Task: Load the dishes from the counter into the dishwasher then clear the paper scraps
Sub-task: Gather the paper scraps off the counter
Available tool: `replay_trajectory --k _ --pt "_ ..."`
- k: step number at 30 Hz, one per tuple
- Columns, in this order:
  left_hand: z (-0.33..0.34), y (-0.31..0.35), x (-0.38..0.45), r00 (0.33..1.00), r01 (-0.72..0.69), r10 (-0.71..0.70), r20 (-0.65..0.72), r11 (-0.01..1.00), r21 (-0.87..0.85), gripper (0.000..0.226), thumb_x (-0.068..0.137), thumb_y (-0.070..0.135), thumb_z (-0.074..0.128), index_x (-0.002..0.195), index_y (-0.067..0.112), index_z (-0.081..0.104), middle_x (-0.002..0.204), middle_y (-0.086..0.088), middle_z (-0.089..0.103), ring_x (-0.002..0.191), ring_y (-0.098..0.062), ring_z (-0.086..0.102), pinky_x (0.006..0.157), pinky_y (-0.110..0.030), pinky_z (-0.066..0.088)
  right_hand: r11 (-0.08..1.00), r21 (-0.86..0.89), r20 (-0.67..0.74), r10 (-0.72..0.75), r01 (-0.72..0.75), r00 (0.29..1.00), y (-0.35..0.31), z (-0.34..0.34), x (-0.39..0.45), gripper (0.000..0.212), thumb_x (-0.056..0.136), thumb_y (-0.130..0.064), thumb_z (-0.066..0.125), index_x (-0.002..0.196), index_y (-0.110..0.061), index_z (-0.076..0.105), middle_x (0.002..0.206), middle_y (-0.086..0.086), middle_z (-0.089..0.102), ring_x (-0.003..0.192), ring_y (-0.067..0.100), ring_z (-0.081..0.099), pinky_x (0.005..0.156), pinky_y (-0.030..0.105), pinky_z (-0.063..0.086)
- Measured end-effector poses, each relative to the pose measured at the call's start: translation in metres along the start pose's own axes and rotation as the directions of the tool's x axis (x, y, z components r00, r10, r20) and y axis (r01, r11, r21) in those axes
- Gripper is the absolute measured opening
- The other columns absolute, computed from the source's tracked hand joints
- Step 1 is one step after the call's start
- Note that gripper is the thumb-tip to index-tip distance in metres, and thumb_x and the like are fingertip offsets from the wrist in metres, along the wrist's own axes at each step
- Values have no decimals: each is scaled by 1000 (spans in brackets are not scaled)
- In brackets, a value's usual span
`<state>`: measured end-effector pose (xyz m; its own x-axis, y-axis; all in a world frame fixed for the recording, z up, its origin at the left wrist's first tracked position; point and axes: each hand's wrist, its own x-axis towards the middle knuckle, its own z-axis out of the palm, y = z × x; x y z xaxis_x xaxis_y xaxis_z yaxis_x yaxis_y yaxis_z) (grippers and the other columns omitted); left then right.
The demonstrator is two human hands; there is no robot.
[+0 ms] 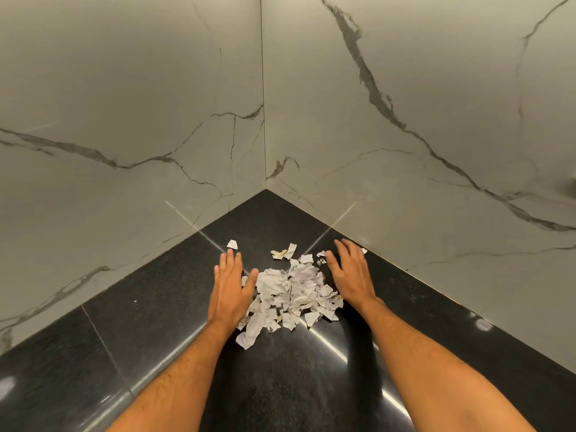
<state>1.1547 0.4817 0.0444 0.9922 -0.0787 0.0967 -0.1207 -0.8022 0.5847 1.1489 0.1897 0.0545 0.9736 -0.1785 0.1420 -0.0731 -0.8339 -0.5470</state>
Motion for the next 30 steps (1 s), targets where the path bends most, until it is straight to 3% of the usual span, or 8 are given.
replay_trajectory --k 3,8,12,16,22,26,30 --pt "-8 -4 23 998 45 -46 38 999 25 74 103 56 28 160 16 5 167 -4 -6 153 -17 -11 124 -41 -7 986 -79 6 146 -145 989 16 -6 12 87 97 -72 14 157 -11 31 160 14 30 149 28 25 123 50 26" --pt "-1 -2 43 986 48 -55 160 998 47 72 104 56 25 160 13 11 168 -7 0 154 -18 -7 125 -41 -4 985 -104 14 141 -138 990 9 2 22 83 101 -65 19 156 -4 29 158 15 32 146 27 24 124 44 23" --pt "8 17 45 964 -36 49 262 998 -55 68 105 56 24 160 17 12 167 0 1 153 -9 -6 125 -33 -6 1000 -7 197 12 -11 980 -14 16 25 79 101 -66 17 160 -13 24 167 8 18 155 23 8 127 44 8" --pt "12 34 47 908 -109 158 387 983 -146 67 104 57 22 160 21 14 167 5 5 152 -4 -3 126 -34 -3 989 -7 362 -134 146 923 -29 22 29 75 100 -69 12 161 -26 22 169 -2 14 157 15 4 126 50 -10" --pt "9 34 30 848 -167 246 470 965 -203 73 97 67 24 157 26 28 165 11 18 149 5 3 123 -26 -2 959 14 475 -256 284 842 -29 6 11 86 90 -83 4 157 -36 32 168 -6 20 155 9 9 127 49 -6" --pt "0 31 1 858 -218 286 426 955 -201 68 99 66 29 156 29 31 164 13 21 148 8 4 127 -36 4 945 -17 428 -288 326 857 -23 -1 -15 77 95 -79 12 156 -37 35 166 -7 24 154 8 13 127 50 3" --pt "-9 17 -30 977 -205 207 45 978 -33 73 99 69 27 157 25 25 164 10 8 153 -4 -4 124 -33 -6 968 -47 220 -231 246 948 -10 -7 -36 80 92 -83 14 159 -40 22 167 -3 20 155 15 12 126 55 6"
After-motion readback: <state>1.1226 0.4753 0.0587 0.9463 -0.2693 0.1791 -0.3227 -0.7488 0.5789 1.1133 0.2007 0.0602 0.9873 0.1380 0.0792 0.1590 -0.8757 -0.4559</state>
